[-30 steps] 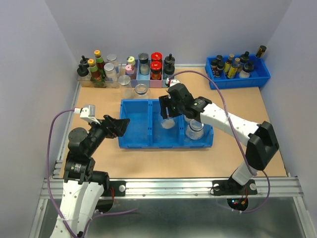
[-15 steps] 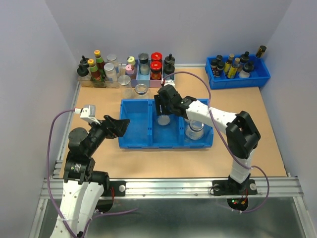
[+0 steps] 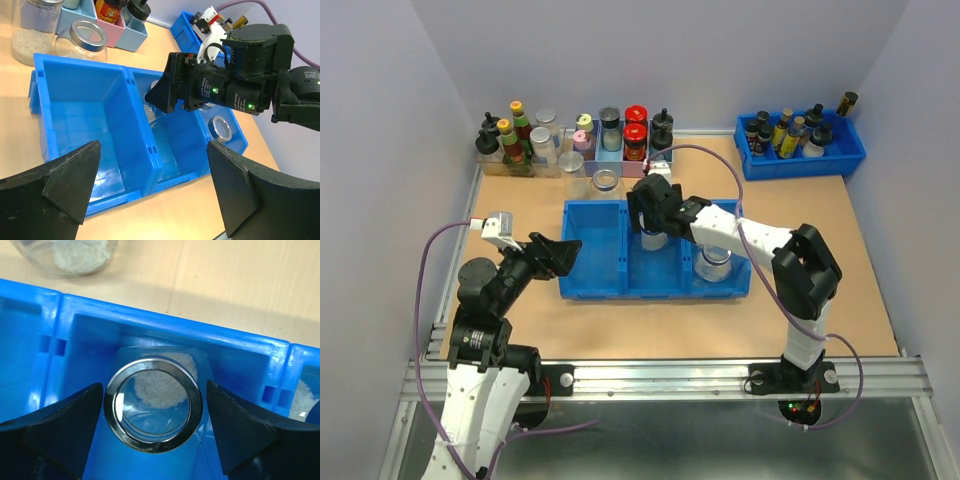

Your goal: Organize the condiment bottles

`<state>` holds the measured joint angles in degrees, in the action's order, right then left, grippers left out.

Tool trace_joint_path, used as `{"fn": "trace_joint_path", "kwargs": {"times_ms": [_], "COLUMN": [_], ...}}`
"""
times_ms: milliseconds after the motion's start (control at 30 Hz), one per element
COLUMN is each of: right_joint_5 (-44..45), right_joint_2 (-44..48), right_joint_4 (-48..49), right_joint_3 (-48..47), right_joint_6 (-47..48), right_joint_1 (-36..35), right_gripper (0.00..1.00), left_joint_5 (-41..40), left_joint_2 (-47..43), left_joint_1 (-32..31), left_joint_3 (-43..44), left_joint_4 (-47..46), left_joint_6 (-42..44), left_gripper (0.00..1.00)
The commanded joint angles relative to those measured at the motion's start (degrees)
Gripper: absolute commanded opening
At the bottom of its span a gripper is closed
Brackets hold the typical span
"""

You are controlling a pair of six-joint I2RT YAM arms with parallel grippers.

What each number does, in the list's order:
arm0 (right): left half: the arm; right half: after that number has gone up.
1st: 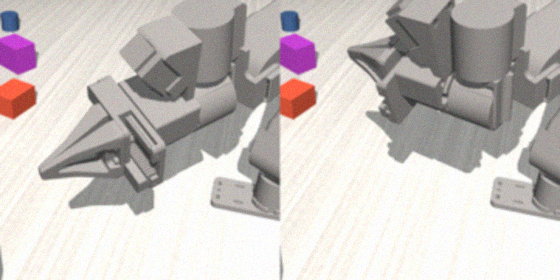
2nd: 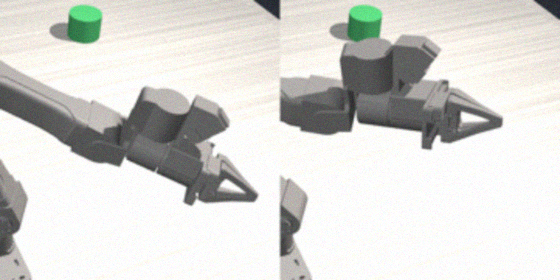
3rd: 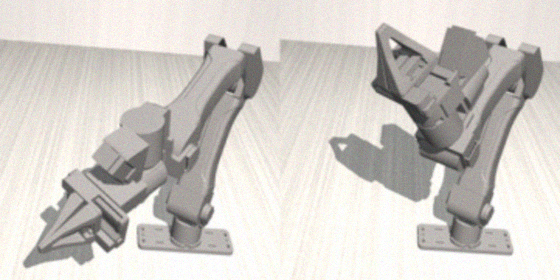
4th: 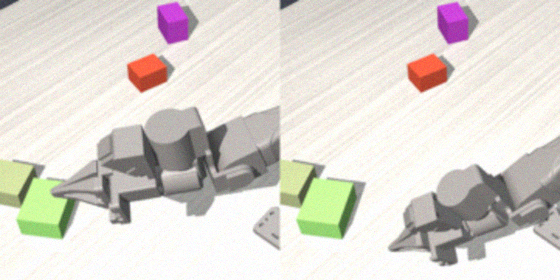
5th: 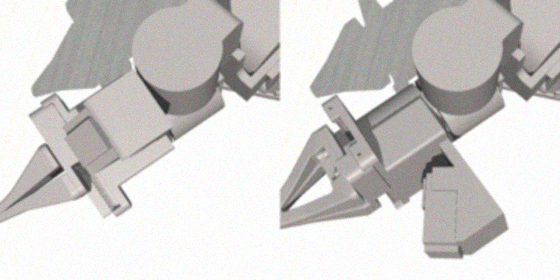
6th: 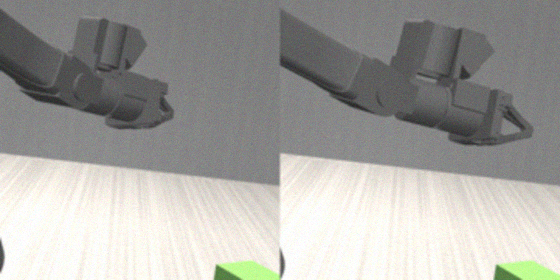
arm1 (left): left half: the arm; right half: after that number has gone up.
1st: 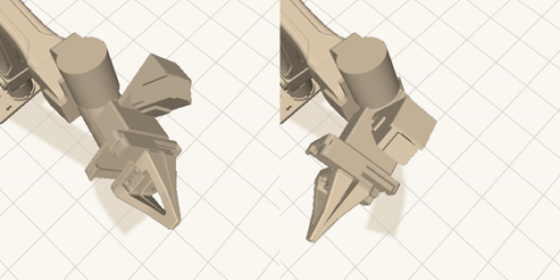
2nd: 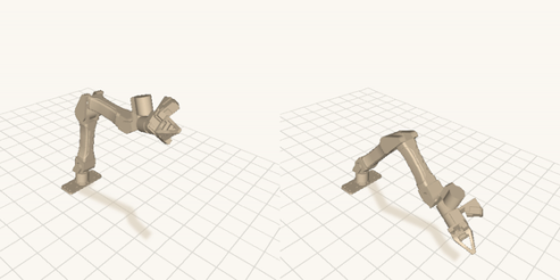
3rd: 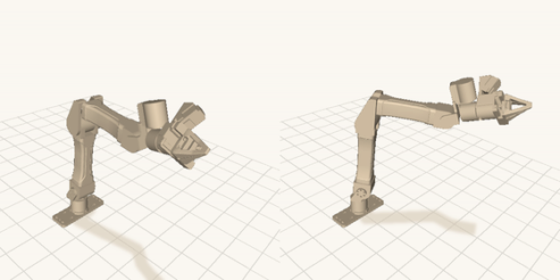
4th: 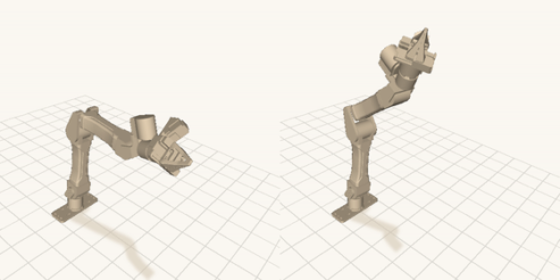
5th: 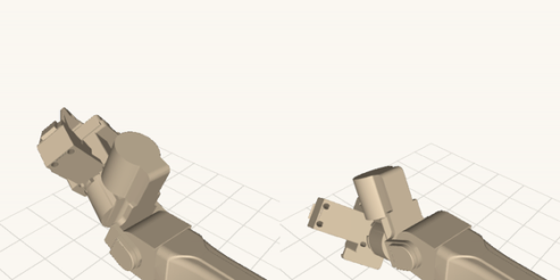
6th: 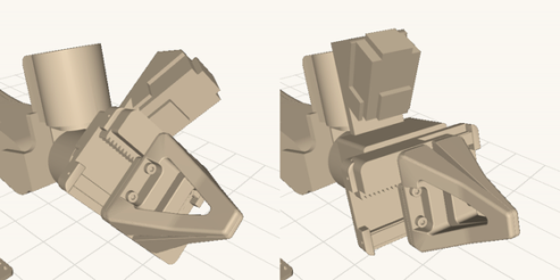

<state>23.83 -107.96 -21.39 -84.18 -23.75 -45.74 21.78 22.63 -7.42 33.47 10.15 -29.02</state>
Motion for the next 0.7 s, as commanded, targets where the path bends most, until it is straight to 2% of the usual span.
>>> {"fn": "trace_joint_path", "kwargs": {"times_ms": [0, 67, 300, 400, 500, 667], "right_joint_5": [1.3, 1.7, 2.3, -1.1, -5.0, -11.6], "right_joint_2": [1.8, 3.0, 8.5, 9.7, 6.0, -5.0], "right_joint_4": [3.2, 3.3, 2.1, 1.7, 0.2, -1.8], "right_joint_3": [-4.8, -4.9, -5.9, -9.1, -15.0, -26.2], "right_joint_6": [1.4, 1.5, 3.4, 6.7, 12.0, 13.6], "right_joint_1": [-1.4, -1.4, -1.4, -1.4, -1.4, -0.1], "right_gripper": [0.91, 1.0, 1.0, 1.0, 1.0, 1.0], "left_joint_5": [-0.3, -0.2, -0.3, -0.3, -0.4, -0.8], "left_joint_2": [-0.7, -0.8, -0.9, -0.7, -0.7, -1.1], "left_joint_1": [-0.2, -0.2, -0.2, -0.2, -0.2, -0.2], "left_joint_3": [1.7, 1.6, 1.6, 1.6, 1.5, 2.0], "left_joint_4": [-1.8, -1.9, -1.9, -2.2, -2.3, -1.6], "left_joint_6": [0.7, 0.7, 0.8, 0.8, 0.8, 1.2], "left_gripper": [0.99, 0.99, 0.99, 0.99, 0.99, 0.99]}}
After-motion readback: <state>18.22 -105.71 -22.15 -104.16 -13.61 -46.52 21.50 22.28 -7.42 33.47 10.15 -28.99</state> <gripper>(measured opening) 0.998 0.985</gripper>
